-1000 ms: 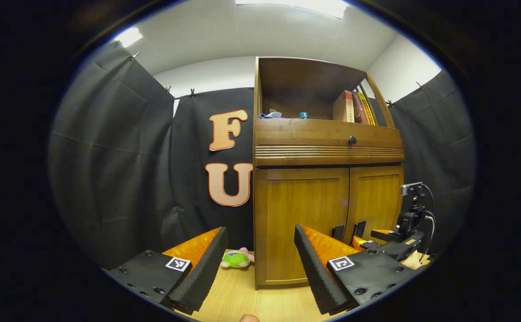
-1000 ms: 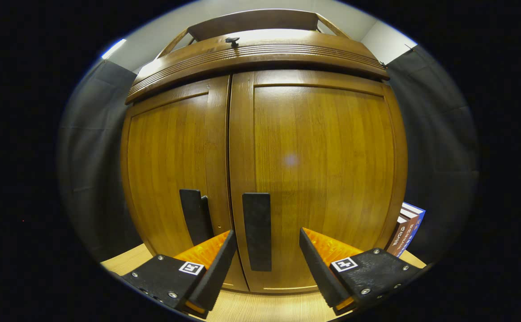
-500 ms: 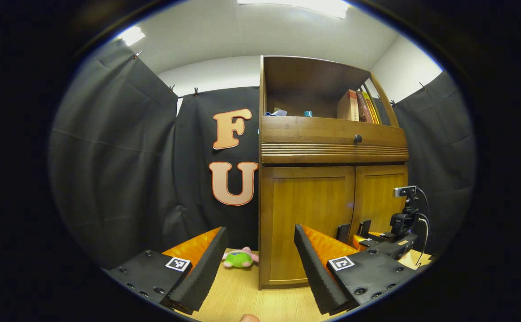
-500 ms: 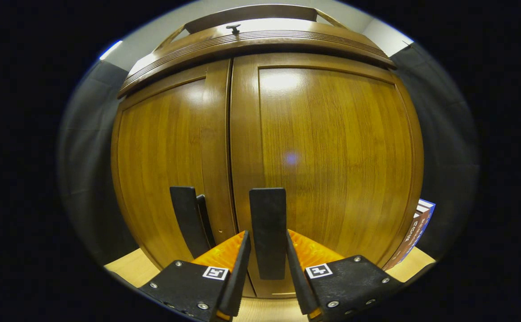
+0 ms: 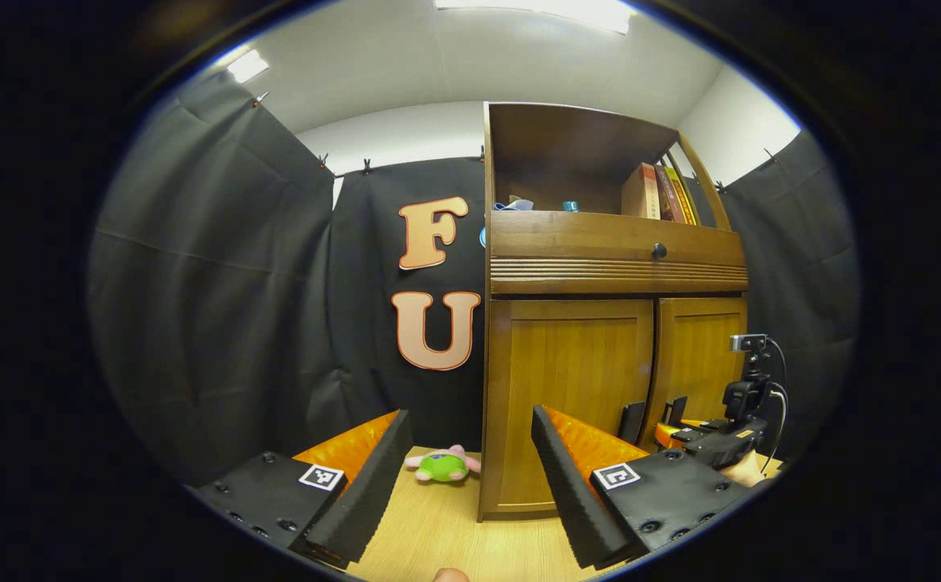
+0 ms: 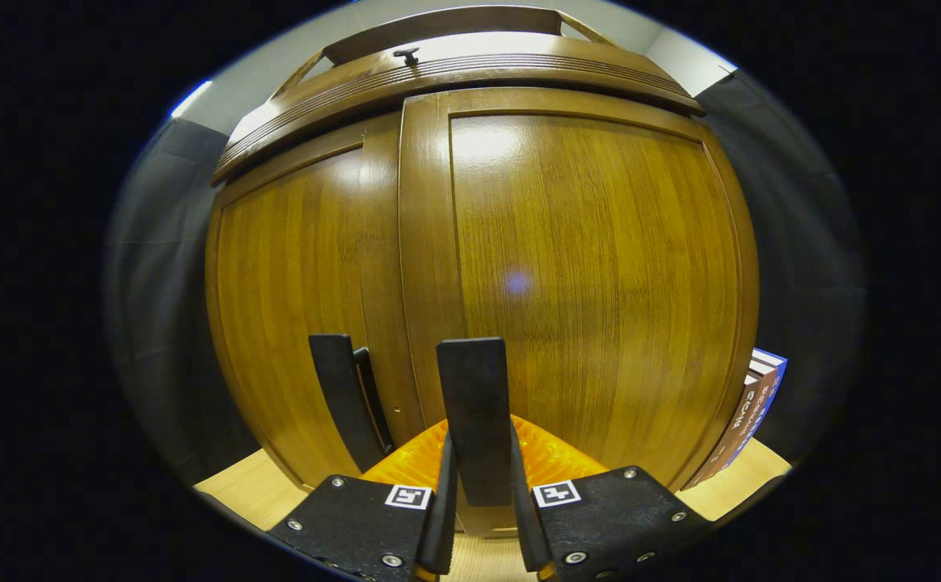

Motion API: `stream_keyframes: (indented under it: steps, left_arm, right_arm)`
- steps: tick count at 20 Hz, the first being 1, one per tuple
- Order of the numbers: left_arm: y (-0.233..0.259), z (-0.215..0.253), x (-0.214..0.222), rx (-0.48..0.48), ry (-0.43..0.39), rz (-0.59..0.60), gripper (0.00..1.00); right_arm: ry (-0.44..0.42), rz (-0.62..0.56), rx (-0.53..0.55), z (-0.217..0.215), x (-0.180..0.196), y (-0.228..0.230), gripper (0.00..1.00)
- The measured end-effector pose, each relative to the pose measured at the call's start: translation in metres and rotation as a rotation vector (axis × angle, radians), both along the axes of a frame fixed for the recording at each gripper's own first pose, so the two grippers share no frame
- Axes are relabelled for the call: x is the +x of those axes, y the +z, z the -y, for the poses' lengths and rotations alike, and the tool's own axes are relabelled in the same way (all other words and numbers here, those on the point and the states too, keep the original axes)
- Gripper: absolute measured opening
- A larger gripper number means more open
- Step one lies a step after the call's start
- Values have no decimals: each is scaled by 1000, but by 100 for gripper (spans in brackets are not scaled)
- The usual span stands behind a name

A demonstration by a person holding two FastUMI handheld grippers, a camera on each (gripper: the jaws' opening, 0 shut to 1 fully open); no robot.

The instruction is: Open the right door of the double-door shoe cabinet with the right hand, and open the left door with the left hand.

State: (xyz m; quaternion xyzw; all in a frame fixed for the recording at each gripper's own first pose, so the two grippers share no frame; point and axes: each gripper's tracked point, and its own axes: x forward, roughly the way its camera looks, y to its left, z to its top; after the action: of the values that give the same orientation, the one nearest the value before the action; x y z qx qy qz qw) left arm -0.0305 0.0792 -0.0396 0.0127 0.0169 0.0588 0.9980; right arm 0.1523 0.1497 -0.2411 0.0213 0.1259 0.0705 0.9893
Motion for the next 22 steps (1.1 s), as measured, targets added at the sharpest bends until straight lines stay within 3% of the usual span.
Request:
stream_keyframes:
  steps: [11, 22]
  left_arm:
    - [5, 25, -20, -7, -45, 4, 96]
    - [-1, 43, -17, -22, -79, -12, 98]
  right_arm:
    - [65, 11, 16, 31, -76, 18, 30]
    - [44, 10, -10, 97, -144, 36, 27]
